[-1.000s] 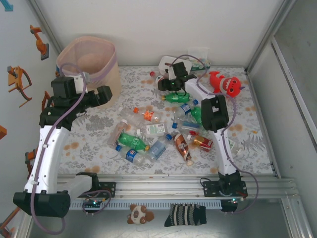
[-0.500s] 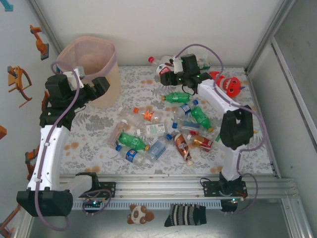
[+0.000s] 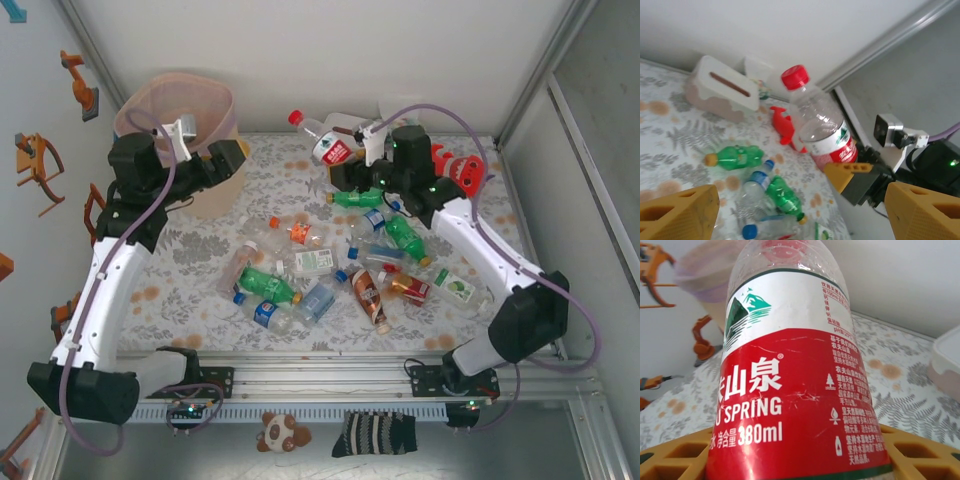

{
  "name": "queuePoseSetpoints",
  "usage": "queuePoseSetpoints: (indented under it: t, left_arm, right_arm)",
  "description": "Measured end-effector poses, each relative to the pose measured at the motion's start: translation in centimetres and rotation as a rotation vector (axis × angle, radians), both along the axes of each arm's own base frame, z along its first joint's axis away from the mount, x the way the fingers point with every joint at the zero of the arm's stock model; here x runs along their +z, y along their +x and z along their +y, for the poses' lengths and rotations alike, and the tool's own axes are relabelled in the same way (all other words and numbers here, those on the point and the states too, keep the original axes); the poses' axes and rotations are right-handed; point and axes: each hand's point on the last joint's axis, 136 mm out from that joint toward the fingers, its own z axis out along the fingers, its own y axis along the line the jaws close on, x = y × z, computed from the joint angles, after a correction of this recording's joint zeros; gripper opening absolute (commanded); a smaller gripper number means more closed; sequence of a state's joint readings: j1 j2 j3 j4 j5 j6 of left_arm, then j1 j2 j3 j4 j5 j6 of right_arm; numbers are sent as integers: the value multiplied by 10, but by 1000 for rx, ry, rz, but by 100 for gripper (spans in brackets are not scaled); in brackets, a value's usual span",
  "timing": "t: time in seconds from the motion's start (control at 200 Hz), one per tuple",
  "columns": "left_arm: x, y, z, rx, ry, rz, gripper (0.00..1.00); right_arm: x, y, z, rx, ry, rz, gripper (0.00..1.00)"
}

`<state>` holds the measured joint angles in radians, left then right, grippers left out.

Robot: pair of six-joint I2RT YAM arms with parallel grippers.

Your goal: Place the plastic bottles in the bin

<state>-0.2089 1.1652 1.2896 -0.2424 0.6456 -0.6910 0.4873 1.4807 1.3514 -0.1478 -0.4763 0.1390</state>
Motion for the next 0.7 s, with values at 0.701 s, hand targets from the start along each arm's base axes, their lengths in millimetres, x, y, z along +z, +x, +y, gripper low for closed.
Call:
queuePoseSetpoints:
  t: [0.701]
  left_arm:
    - [45,-32,-67,-249,-40,-52,66]
  right_arm:
    - [61,-108,12,328,13,-325,40]
